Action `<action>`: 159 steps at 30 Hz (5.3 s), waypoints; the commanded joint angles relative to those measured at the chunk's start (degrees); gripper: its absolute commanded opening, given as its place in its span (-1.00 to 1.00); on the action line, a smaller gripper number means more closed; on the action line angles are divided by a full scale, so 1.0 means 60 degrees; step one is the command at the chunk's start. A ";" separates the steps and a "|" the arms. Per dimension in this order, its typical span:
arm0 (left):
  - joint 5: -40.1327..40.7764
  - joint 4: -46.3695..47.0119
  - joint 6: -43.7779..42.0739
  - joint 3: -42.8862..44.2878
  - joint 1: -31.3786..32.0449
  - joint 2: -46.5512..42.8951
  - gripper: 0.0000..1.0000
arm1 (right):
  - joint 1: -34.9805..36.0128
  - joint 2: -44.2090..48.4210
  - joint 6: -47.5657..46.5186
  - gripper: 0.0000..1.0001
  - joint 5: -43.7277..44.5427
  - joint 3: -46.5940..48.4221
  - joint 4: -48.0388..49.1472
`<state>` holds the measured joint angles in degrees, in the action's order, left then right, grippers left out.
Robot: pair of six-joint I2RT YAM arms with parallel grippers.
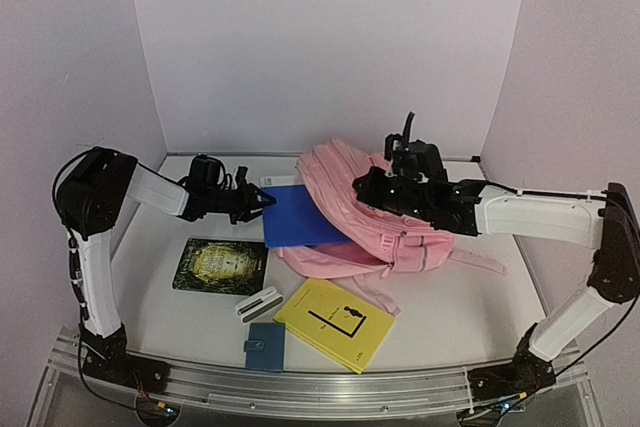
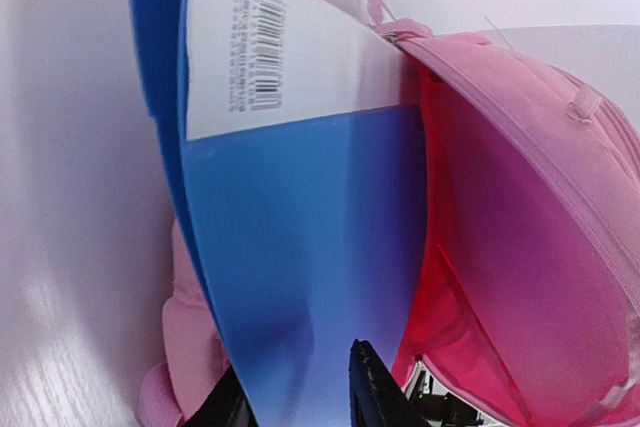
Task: Pack the student bag
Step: Place the files in the student bag, then adjust the student bag at the center of the board.
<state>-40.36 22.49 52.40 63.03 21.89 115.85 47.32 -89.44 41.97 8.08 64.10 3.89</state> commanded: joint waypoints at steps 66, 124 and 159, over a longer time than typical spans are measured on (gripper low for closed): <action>0.5298 0.7312 0.3694 -0.2512 0.3295 -0.3265 -0.99 | -0.1843 0.2938 0.1007 -1.00 -0.3293 -0.1563 0.4225; 0.5342 -0.0590 -0.0292 -0.0363 0.3227 -0.2835 0.37 | -0.1138 0.1226 -0.0607 -1.00 -0.2152 -0.1191 0.2968; 0.3187 -0.2356 0.0144 -0.2026 0.2519 -0.3727 0.97 | 0.0636 0.2182 -0.0136 0.69 -0.0064 -0.3505 -0.0405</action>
<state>-17.09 5.14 52.95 47.95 36.97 89.24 52.71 -80.09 34.14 9.65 50.87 1.72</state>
